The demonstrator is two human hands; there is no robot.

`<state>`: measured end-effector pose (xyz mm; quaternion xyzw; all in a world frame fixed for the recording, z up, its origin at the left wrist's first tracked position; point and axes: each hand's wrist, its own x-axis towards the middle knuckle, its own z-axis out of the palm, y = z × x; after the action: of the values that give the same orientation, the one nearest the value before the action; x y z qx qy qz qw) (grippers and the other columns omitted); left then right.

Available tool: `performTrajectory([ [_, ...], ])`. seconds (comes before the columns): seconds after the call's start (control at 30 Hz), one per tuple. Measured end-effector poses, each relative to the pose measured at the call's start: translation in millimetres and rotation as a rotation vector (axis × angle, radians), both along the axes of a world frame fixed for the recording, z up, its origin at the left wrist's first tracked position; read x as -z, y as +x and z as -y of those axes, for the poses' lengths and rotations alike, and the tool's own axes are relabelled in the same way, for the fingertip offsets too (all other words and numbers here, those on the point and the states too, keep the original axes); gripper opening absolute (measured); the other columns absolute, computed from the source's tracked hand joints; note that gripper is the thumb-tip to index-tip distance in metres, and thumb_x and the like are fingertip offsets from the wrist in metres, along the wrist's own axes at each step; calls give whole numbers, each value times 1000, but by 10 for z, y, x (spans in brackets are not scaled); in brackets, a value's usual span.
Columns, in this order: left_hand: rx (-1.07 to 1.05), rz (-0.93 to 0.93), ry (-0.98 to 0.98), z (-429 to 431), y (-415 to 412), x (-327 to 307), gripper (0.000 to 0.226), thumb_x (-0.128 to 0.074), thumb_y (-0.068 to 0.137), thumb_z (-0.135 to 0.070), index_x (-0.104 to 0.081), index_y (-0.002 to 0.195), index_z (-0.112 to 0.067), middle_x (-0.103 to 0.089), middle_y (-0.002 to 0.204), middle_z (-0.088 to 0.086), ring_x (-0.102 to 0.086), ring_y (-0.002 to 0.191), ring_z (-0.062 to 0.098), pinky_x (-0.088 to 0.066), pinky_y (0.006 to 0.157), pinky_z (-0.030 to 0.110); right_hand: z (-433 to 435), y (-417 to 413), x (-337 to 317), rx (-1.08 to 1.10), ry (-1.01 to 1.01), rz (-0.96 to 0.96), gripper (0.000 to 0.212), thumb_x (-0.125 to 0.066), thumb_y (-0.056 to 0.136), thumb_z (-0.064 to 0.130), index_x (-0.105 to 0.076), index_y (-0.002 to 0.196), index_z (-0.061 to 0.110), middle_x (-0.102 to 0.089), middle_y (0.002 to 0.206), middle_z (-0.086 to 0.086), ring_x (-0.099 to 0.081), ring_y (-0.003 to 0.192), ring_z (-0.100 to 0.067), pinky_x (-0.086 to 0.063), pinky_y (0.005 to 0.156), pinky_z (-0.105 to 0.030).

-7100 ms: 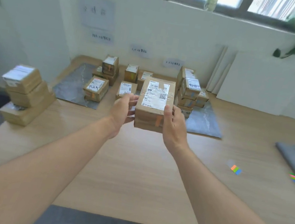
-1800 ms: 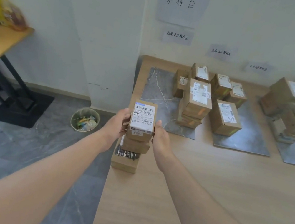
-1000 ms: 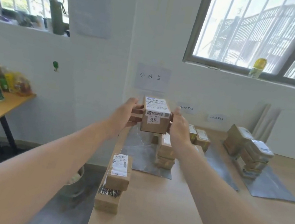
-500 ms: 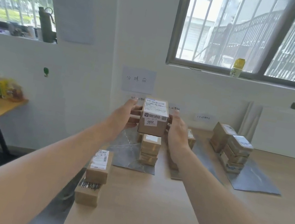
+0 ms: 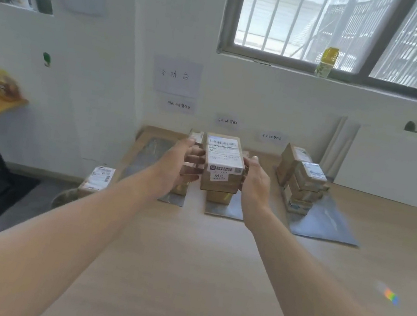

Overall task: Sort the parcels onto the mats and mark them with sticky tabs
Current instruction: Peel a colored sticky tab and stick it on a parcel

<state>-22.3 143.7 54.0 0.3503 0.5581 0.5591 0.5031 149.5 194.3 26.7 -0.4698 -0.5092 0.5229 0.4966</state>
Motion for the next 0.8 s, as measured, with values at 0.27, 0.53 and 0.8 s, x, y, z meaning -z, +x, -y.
performTrajectory([
  [0.27, 110, 42, -76, -177, 379, 473, 45, -41, 104, -45, -67, 114, -10, -71, 94, 9, -71, 93, 25, -56, 94, 38, 66, 387, 399, 60, -100, 61, 38, -37, 96, 27, -70, 111, 17, -77, 104, -2, -72, 94, -17, -52, 72, -27],
  [0.53, 151, 9, -247, -318, 816, 1226, 47, -39, 104, -48, -64, 126, -16, -66, 121, 10, -67, 108, 27, -51, 104, 43, -75, 791, 1179, 53, -268, 121, 51, -36, 83, 38, -70, 116, 20, -77, 108, 4, -71, 103, -18, -58, 91, -41],
  [0.8, 116, 12, -418, -466, 1232, 2295, 39, -32, 105, -44, -66, 115, -30, -63, 114, -3, -62, 100, 23, -47, 104, 42, -300, 1124, 2288, 40, -442, 106, 47, -38, 78, 30, -60, 119, 20, -72, 116, -2, -67, 110, -20, -56, 95, -42],
])
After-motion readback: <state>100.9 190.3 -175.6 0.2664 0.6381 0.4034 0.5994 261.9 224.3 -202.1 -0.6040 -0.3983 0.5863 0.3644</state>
